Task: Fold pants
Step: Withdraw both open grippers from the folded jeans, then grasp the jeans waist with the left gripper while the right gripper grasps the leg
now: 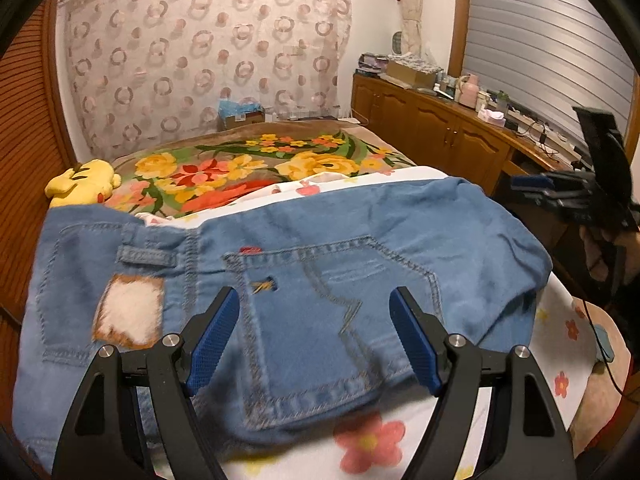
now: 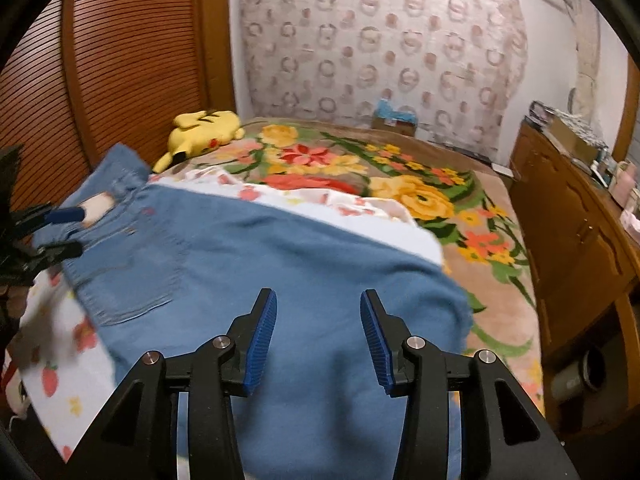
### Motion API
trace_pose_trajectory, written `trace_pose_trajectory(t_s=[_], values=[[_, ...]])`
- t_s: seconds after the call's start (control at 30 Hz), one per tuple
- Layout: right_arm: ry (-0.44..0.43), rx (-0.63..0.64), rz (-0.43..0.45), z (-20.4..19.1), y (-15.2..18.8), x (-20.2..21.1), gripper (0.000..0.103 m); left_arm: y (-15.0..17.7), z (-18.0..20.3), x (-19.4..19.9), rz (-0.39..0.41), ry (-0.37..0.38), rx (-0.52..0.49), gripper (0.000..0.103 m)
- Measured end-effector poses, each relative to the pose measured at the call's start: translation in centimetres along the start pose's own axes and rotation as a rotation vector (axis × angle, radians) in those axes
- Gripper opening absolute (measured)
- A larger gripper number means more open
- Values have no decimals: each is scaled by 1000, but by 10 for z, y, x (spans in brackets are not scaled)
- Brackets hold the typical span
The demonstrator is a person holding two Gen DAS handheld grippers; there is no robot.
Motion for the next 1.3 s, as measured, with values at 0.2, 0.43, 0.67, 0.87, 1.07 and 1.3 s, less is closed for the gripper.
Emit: trace_pose_trajectory(t_s=[0.2,0.43,0.67,0.87,1.07,1.3], values=[[-62,28,-1,-29,18,14,48,16,-11,24,13,-39,16,78],[-114,28,27,-45,11,24,48,36,-27,46,19,-78,43,78],[-147,48,50,-66,16,34,48,50,-40,71,58,-100,70,78],[-174,70,48,-80,27,38,48,62,-46,91,66,-122,66,78],[-181,115,12,-97,43,21,56,71,-62,83,27,-127,69,65],[-124,170,-42,-100,58,-9,57,78,-82,48,-61,-134,82,49]])
Point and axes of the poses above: each gripper's, at about its wrist camera, not at the fingertips, and x roughly against the way its jaws point, z to its right, y to its underside, the point moved 7 cm from there along -x, roughly the way its jaws point, and after that the axes turned 14 degrees about y, right-handed, at the moved point
